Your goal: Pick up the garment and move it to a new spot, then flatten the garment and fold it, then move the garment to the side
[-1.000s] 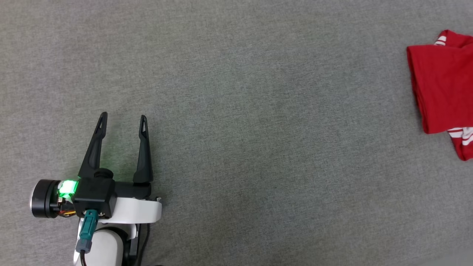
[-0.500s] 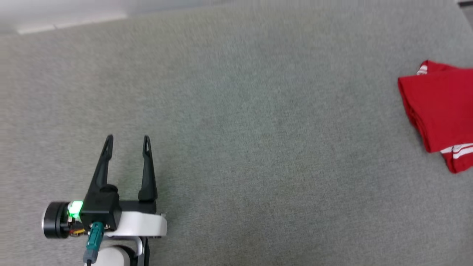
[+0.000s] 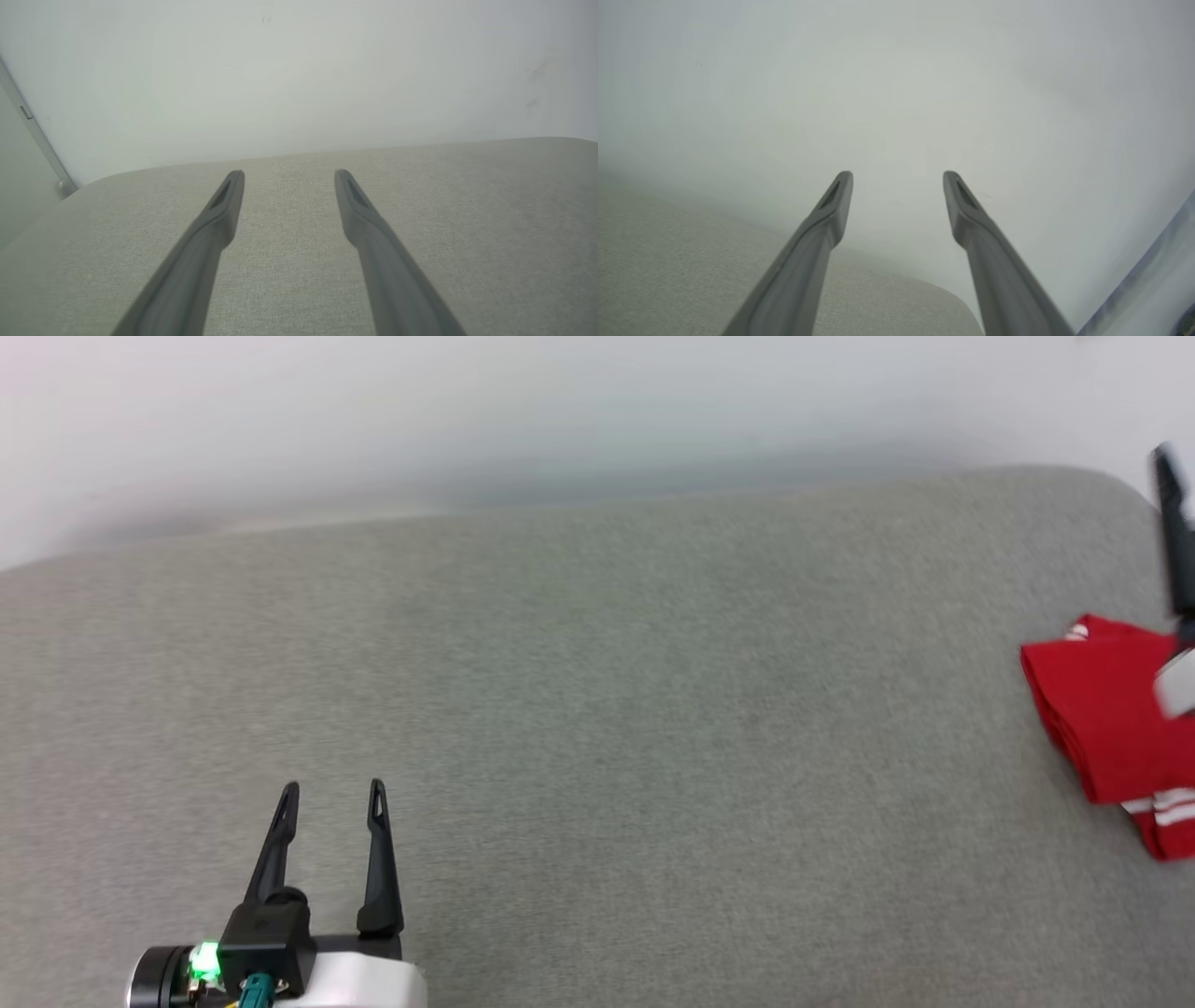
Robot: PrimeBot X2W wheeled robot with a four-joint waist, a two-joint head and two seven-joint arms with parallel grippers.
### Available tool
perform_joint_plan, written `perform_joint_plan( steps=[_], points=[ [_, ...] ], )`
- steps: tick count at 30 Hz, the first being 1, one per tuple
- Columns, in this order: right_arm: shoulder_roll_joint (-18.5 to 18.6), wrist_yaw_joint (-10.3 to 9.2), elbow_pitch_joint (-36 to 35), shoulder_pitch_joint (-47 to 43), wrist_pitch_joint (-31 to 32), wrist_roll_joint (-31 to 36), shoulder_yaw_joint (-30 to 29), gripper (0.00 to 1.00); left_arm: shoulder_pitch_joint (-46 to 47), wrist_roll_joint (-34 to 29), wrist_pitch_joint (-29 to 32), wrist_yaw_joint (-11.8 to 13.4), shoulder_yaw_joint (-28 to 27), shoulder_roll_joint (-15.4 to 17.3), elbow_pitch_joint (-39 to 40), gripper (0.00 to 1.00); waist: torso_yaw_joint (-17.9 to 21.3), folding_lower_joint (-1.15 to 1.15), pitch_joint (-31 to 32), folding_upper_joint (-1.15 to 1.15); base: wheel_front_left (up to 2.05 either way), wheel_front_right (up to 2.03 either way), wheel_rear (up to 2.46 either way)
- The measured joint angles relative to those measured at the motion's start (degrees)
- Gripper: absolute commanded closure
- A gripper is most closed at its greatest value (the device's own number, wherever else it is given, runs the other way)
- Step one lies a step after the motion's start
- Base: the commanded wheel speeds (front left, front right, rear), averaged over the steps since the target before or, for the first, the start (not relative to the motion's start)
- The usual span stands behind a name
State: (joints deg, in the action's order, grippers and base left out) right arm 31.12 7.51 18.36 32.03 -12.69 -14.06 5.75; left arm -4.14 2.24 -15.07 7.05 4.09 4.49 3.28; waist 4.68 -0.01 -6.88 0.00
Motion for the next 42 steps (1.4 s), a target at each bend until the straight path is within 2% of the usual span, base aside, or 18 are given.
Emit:
perform_joint_plan(
  steps=[7,16,26,42],
  points=[
    [-11.1,0.0,-9.3,-12.2,-1.5,4.0,-3.1,0.0,-1.6,0.4,0.0,-0.9,-1.0,-0.3,-1.1,0.0,-3.5,0.0,3.7,0.0,0.0,0.0,0.0],
    [-20.8,0.0,-13.1,-25.0,-2.1,5.5,-3.9,0.0,-2.5,0.5,0.0,-1.9,-1.8,-0.7,-2.0,0.0,-5.6,0.0,6.4,0.0,0.0,0.0,0.0],
    [-25.8,-0.01,-14.2,-33.7,-2.2,6.1,-7.8,0.0,-3.0,1.1,0.0,-2.9,-1.7,-1.1,-3.1,0.0,-6.1,0.0,7.6,0.0,0.0,0.0,0.0],
    [-27.6,-0.01,-16.9,-37.8,-2.3,7.4,-8.5,0.0,-3.9,1.5,0.0,-3.9,-2.2,-1.5,-4.4,0.0,-5.7,0.0,8.0,0.0,0.0,0.0,0.0]
  ],
)
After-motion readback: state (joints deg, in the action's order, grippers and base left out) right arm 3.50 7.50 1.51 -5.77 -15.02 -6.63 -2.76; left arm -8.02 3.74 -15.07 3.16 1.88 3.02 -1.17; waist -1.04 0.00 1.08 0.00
